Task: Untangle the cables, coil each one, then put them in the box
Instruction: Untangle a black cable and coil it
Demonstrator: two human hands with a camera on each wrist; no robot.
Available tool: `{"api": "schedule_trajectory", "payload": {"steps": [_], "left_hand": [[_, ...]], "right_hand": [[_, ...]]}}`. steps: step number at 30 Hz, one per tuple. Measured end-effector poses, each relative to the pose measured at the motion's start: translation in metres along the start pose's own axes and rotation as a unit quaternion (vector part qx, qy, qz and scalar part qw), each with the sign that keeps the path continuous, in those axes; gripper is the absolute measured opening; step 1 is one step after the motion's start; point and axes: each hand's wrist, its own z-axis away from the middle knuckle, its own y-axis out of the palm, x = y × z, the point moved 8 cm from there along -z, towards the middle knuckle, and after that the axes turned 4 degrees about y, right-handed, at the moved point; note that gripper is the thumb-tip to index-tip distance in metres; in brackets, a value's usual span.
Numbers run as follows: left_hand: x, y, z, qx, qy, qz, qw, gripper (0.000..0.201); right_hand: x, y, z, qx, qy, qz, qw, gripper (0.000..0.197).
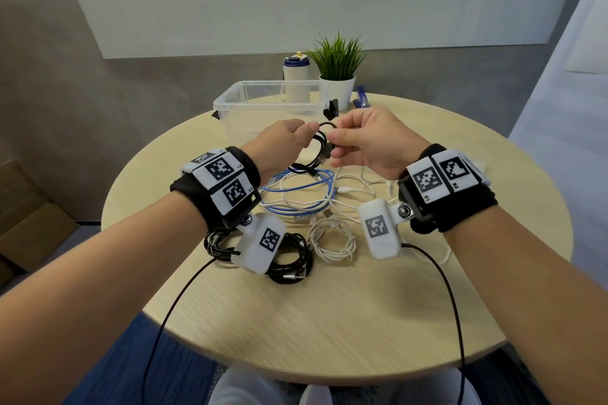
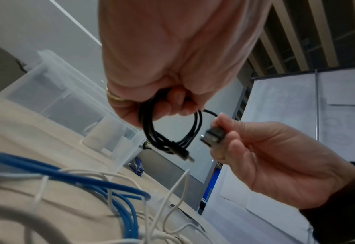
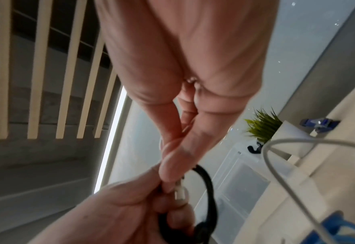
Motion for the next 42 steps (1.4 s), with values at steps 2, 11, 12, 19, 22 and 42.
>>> {"api": "schedule_trajectory", "payload": {"steps": [2, 11, 12, 19, 22, 42], "left_hand": [[-0.003, 0.005, 0.001, 0.006, 0.002, 0.056, 0.998, 0.037], [-0.001, 0.013, -0.002, 0.019, -0.022, 0.221, 0.975, 0.037], [0.0, 0.014, -0.002, 0.02, -0.027, 0.247, 0.968, 0.037], [-0.011, 0.018, 0.001, 0.05, -0.026, 0.358, 0.932, 0.038], [-0.012, 0.017, 0.001, 0.051, -0.023, 0.364, 0.93, 0.038], [-0.002, 0.003, 0.001, 0.078, -0.085, 0.193, 0.974, 0.039]], "right_hand": [[0.002, 0.003, 0.0, 0.007, -0.004, -0.031, 0.999, 0.016], [0.017, -0.009, -0.002, -0.133, -0.11, 0.207, 0.963, 0.031], [0.017, -0.009, -0.002, -0.139, -0.112, 0.203, 0.963, 0.032], [0.011, 0.001, -0.006, -0.043, -0.117, 0.064, 0.99, 0.036], [0.009, 0.002, -0.007, -0.037, -0.109, 0.114, 0.987, 0.028], [0.013, 0.01, -0.002, 0.05, -0.109, 0.162, 0.979, 0.028]]}}
